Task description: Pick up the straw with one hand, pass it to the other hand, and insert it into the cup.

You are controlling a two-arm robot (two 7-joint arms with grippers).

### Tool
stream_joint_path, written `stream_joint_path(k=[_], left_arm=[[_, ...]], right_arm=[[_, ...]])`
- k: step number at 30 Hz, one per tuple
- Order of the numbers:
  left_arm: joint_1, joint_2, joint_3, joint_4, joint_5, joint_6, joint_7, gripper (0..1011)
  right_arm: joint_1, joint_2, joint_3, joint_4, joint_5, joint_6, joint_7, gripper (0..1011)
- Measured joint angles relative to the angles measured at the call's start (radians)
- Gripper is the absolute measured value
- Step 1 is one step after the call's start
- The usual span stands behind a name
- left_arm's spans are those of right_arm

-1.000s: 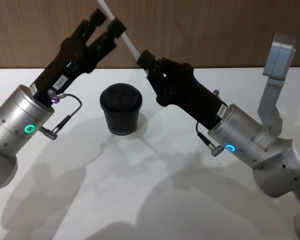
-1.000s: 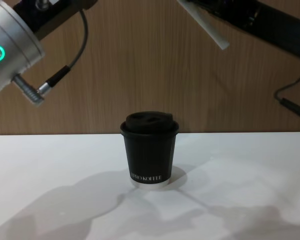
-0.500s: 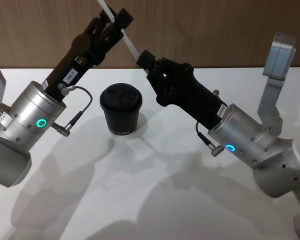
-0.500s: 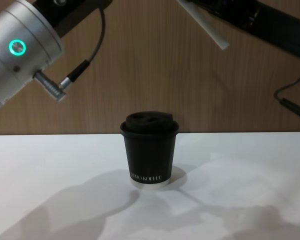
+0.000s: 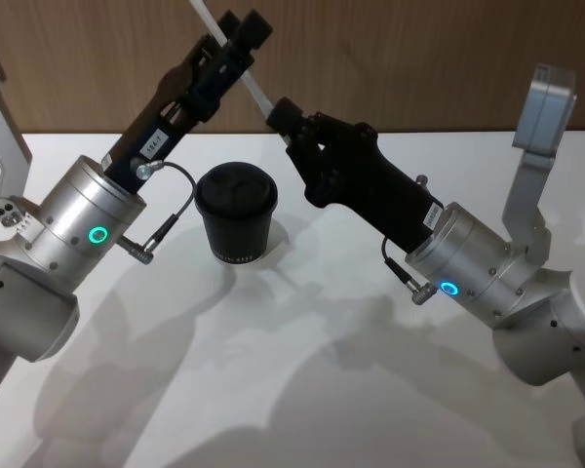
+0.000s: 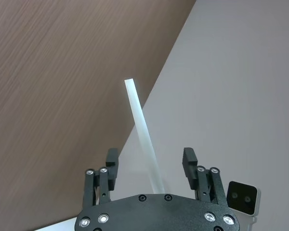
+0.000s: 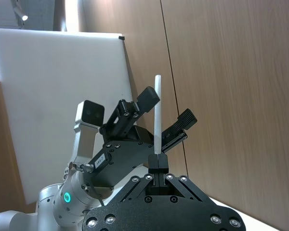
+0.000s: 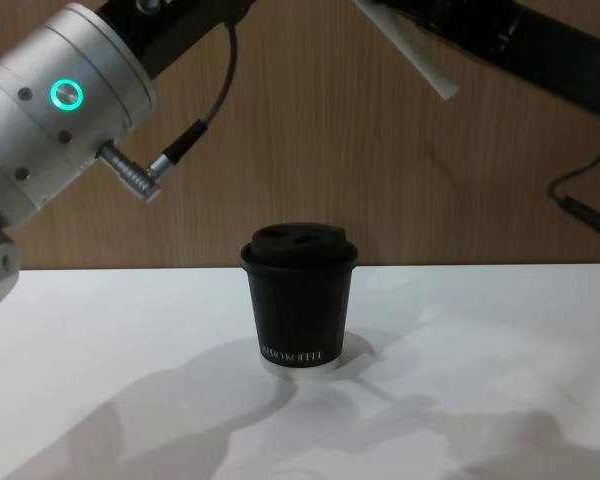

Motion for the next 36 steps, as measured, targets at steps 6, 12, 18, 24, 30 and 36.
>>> stream_joint_path(k=[6,12,18,24,30,36], left_arm=[[-0.006,-0.002,0.007,0.003,-0.003,-0.005,-0.002,705],[-0.011,-0.002,0.013,0.004,-0.005,-0.013,-0.005,510],[-0.013,0.001,0.018,0.004,-0.006,-0.02,-0.007,324],[-0.014,0.005,0.022,0.002,-0.008,-0.027,-0.007,141],[-0.014,0.01,0.025,-0.001,-0.01,-0.034,-0.007,66],[-0.011,0.015,0.026,-0.004,-0.013,-0.043,-0.004,25]], right_arm=[[0.0,0.0,0.0,0.0,0.0,0.0,0.0,0],[0.0,0.0,0.0,0.0,0.0,0.0,0.0,0],[0.0,0.0,0.0,0.0,0.0,0.0,0.0,0],[0.0,0.0,0.0,0.0,0.0,0.0,0.0,0],[0.0,0.0,0.0,0.0,0.0,0.0,0.0,0],[0.0,0.0,0.0,0.0,0.0,0.0,0.0,42]])
